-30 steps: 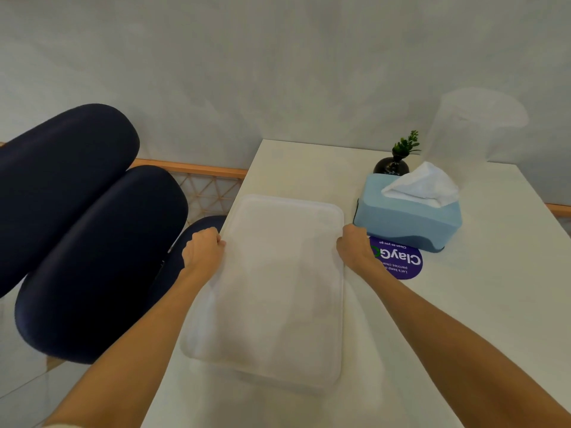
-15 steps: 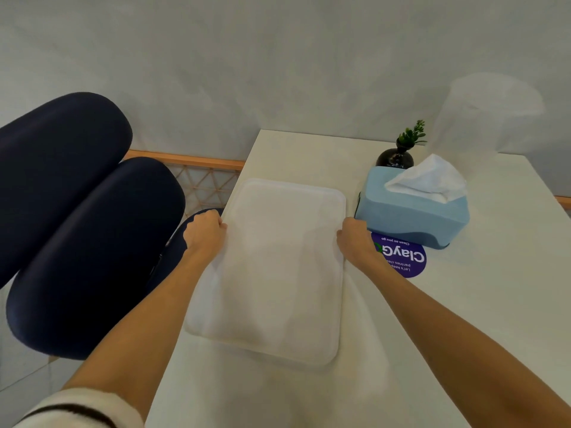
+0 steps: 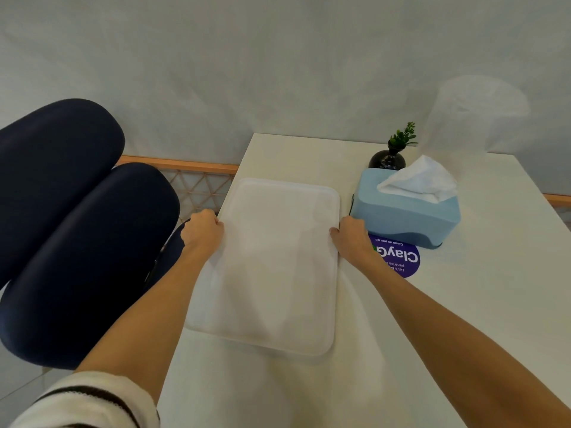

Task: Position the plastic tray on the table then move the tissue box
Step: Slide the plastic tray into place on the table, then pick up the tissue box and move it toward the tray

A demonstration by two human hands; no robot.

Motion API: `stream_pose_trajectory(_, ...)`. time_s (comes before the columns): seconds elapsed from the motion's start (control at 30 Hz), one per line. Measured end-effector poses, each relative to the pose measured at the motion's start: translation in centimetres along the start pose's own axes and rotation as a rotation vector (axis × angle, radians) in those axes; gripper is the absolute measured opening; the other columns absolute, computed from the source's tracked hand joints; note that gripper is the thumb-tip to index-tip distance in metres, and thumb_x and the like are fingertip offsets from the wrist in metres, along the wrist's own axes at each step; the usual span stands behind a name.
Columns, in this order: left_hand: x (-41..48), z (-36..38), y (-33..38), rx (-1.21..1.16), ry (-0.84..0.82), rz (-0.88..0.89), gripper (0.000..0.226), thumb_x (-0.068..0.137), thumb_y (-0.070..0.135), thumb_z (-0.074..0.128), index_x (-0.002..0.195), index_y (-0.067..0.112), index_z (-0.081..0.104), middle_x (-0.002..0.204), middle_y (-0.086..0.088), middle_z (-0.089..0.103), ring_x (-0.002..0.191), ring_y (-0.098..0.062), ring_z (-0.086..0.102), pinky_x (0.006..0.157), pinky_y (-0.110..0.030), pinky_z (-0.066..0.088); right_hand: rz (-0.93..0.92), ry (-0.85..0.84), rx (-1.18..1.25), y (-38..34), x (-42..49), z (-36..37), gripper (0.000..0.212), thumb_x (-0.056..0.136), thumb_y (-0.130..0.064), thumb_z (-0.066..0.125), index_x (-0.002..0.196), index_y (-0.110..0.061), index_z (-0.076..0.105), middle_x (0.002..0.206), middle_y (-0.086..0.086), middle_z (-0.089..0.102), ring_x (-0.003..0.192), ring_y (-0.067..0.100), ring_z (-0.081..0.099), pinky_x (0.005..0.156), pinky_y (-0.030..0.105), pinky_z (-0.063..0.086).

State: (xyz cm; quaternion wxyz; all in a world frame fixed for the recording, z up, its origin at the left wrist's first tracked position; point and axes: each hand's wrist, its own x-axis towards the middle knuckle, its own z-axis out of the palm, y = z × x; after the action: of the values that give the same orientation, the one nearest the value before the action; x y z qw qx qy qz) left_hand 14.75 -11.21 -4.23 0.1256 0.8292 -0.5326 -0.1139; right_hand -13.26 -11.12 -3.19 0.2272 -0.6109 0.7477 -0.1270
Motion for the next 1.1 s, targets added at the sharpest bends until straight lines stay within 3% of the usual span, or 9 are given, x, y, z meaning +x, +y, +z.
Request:
stream_pose_trajectory(0.1, 0.0, -0.4, 0.4, 0.051, -0.024, -0.011, 0.016, 0.090, 0.013, 0.053, 0.090, 0.004, 0.066, 0.075, -0.008, 0.058, 0.064, -0.027, 0.055, 0.059, -0.032, 0.043, -0.001, -0.002, -0.008, -0.2, -0.5, -0.5, 0.020, 0.095, -0.017, 0.049, 0.081, -0.003, 0.046, 0.102, 0.023, 0.064, 0.075, 0.027, 0.052, 0.065, 0.032, 0.043)
stream_pose_trajectory(0.17, -0.1, -1.0, 1.3, 0.084, -0.021, 0.016, 0.016, 0.090, 0.014, 0.053, 0.096, 0.005, 0.064, 0.085, -0.010, 0.063, 0.069, -0.026, 0.054, 0.062, -0.032, 0.040, -0.018, -0.015, -0.020, -0.2, -1.1, -1.3, 0.020, 0.094, -0.015, 0.049, 0.078, -0.003, 0.050, 0.099, 0.022, 0.064, 0.076, 0.029, 0.055, 0.066, 0.033, 0.046)
stream_pose_trajectory(0.27, -0.4, -2.0, 3.5, 0.018, 0.025, 0.116, 0.028, 0.092, 0.017, 0.054, 0.118, 0.008, 0.061, 0.116, -0.012, 0.066, 0.094, -0.032, 0.062, 0.074, -0.037, 0.044, -0.084, -0.011, -0.011, 0.5, -2.5, -3.4, 0.027, 0.093, -0.016, 0.049, 0.097, 0.007, 0.063, 0.100, 0.021, 0.067, 0.091, 0.038, 0.064, 0.077, 0.039, 0.053)
stream_pose_trajectory(0.33, -0.7, -2.5, 5.3, -0.065, 0.032, 0.195, 0.033, 0.093, 0.018, 0.055, 0.124, 0.009, 0.059, 0.125, -0.011, 0.063, 0.109, -0.032, 0.061, 0.083, -0.040, 0.047, -0.139, 0.035, 0.001, 1.3, -3.8, -5.2, 0.029, 0.093, -0.018, 0.049, 0.099, 0.005, 0.065, 0.095, 0.019, 0.070, 0.087, 0.036, 0.065, 0.074, 0.036, 0.051)
stream_pose_trajectory(0.57, -3.0, -1.5, 13.3, -0.379, -0.099, 0.364, 0.026, 0.089, 0.021, 0.061, 0.113, 0.011, 0.063, 0.117, -0.007, 0.067, 0.108, -0.027, 0.060, 0.087, -0.036, 0.047, -0.093, 0.306, 0.142, 7.4, -5.9, -11.5, 0.024, 0.091, -0.015, 0.053, 0.106, -0.004, 0.068, 0.104, 0.016, 0.071, 0.080, 0.022, 0.058, 0.069, 0.027, 0.045)
stream_pose_trajectory(0.7, -5.5, 0.3, 18.3, -0.570, -0.290, 0.386, 0.032, 0.091, 0.023, 0.060, 0.118, 0.005, 0.062, 0.119, -0.012, 0.065, 0.103, -0.021, 0.059, 0.083, -0.028, 0.045, 0.092, 0.450, 0.341, 10.5, -5.3, -13.5, 0.035, 0.094, -0.016, 0.051, 0.127, -0.004, 0.053, 0.121, 0.019, 0.062, 0.102, 0.031, 0.061, 0.076, 0.028, 0.046)
stream_pose_trajectory(0.87, -7.5, 1.8, 22.2, -0.664, -0.419, 0.227, 0.049, 0.097, 0.039, 0.046, 0.134, 0.007, 0.050, 0.139, -0.010, 0.054, 0.122, -0.026, 0.052, 0.095, -0.033, 0.041, 0.324, 0.266, 0.687, 12.5, -2.5, -13.2, 0.053, 0.093, -0.033, 0.047, 0.138, -0.006, 0.041, 0.137, 0.014, 0.051, 0.119, 0.031, 0.052, 0.096, 0.039, 0.045)
stream_pose_trajectory(1.0, -8.0, 2.7, 21.5, -0.688, -0.480, 0.173, 0.053, 0.099, 0.045, 0.036, 0.125, 0.003, 0.055, 0.128, -0.015, 0.059, 0.102, -0.024, 0.054, 0.086, -0.036, 0.043, 0.294, 0.149, 0.826, 11.5, -2.1, -11.4, 0.038, 0.092, -0.039, 0.047, 0.109, -0.007, 0.056, 0.120, 0.015, 0.059, 0.098, 0.025, 0.053, 0.097, 0.049, 0.045)
stream_pose_trajectory(1.1, -10.0, 5.0, 26.8, -0.707, -0.435, 0.078, 0.055, 0.099, 0.048, 0.034, 0.122, 0.003, 0.055, 0.123, -0.016, 0.061, 0.096, -0.023, 0.054, 0.078, -0.034, 0.042, 0.243, 0.068, 0.861, 15.9, 0.7, -13.0, 0.041, 0.091, -0.041, 0.050, 0.118, -0.010, 0.057, 0.113, 0.010, 0.061, 0.097, 0.025, 0.056, 0.092, 0.045, 0.049)
